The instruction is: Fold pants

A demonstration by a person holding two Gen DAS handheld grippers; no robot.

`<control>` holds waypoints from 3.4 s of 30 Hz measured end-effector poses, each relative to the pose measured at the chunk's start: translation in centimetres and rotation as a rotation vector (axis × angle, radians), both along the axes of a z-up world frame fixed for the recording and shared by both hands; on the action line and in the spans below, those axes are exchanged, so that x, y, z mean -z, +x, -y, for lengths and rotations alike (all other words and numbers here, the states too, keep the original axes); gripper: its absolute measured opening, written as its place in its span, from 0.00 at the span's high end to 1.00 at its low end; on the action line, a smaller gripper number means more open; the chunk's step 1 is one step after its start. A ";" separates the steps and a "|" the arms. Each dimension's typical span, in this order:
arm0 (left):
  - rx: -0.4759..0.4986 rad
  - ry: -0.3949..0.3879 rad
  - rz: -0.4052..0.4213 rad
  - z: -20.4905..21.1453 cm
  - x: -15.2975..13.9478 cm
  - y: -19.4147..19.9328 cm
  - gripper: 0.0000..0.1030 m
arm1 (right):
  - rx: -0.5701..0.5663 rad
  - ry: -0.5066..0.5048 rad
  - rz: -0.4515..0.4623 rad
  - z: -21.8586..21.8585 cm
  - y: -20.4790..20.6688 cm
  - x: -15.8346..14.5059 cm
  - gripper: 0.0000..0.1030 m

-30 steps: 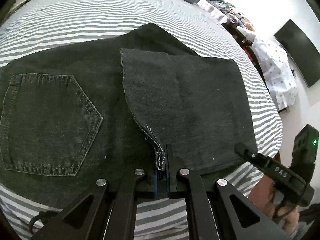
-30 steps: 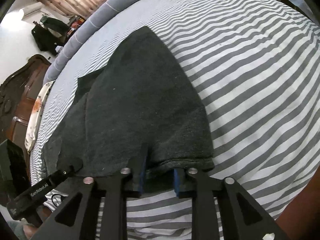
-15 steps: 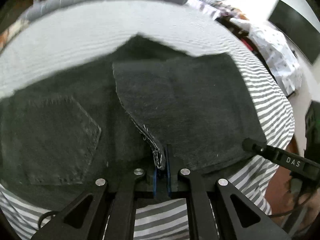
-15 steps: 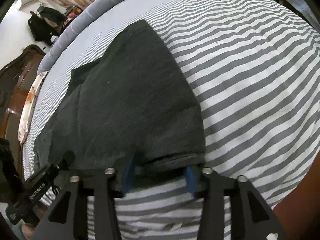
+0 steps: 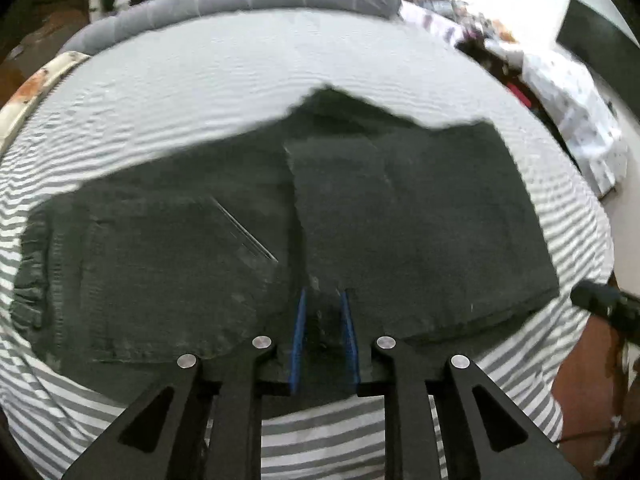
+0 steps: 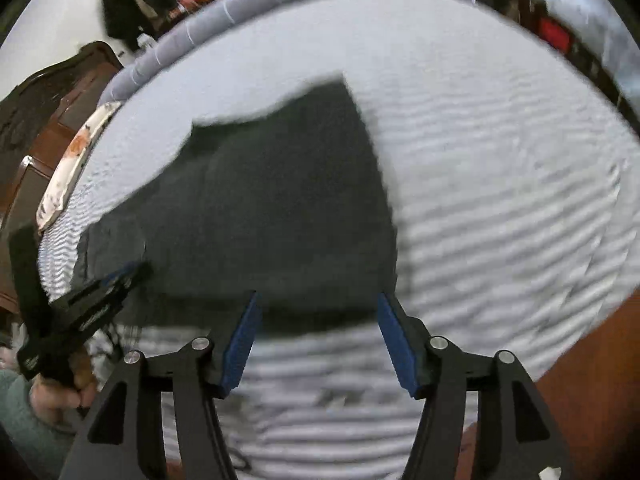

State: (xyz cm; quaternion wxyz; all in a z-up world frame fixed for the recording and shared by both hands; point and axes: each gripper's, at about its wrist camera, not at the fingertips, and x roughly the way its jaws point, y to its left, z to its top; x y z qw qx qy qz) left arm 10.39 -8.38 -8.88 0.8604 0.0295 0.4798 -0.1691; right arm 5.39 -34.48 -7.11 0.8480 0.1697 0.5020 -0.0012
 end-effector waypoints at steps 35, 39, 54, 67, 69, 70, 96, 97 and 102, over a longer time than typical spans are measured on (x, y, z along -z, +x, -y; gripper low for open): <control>0.204 0.035 -0.015 4.1 2.5 0.3 0.68 | -0.088 -0.139 -0.060 0.2 8.5 3.0 0.64; 0.198 0.039 -0.027 2.9 3.3 -1.9 0.68 | -0.069 -0.137 -0.067 -0.4 4.6 3.5 0.64; 0.218 0.010 -0.046 1.8 3.3 -2.2 0.66 | -0.033 -0.165 -0.113 -1.7 3.1 5.2 0.54; 0.012 -0.086 -0.026 -8.4 -1.4 -2.4 0.54 | -0.079 -0.271 -0.097 -5.2 3.7 2.8 0.36; -0.053 -0.120 -0.027 -11.1 -2.0 -2.2 0.53 | -0.090 -0.278 -0.082 -6.0 3.6 2.1 0.34; -0.075 -0.132 -0.028 -12.0 -2.2 -2.1 0.53 | -0.097 -0.279 -0.074 -6.4 3.5 1.8 0.32; -0.561 -0.616 -0.326 -31.7 2.7 -1.3 0.41 | -0.208 -0.191 0.009 -17.4 2.3 -2.7 0.16; -0.565 -0.629 -0.333 -31.8 3.1 -1.1 0.41 | -0.208 -0.191 0.006 -17.7 2.3 -2.7 0.16; -0.580 -0.669 -0.339 -31.7 4.6 0.2 0.41 | -0.210 -0.191 -0.005 -18.4 2.5 -2.4 0.16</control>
